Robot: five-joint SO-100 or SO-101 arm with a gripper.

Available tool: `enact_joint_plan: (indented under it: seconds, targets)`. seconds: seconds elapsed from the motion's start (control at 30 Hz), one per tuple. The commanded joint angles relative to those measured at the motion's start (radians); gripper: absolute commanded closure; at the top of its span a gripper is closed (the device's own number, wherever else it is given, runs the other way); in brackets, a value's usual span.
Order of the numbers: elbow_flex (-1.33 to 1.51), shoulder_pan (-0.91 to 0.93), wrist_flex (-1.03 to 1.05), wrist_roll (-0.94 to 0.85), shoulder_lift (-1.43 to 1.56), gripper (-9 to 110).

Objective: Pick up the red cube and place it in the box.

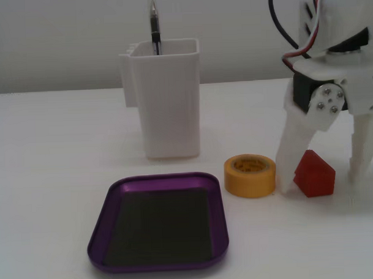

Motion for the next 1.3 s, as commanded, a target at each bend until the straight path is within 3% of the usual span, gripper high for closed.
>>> enact_joint_plan:
  seconds: [0.0,0.27,0.8,1.07,1.27]
  targets:
    - [-0.005,0.023,-0.020,-0.041,-0.038,83]
    - [-0.015,0.008,-0.006,-0.038,-0.026,103]
    - [-0.072,-0.009,0.267,0.028,0.402,102]
    - [-0.124,-0.319,0.209,0.040,0.563,102]
    - [-0.304,-0.403,0.107,0.150,0.420,102]
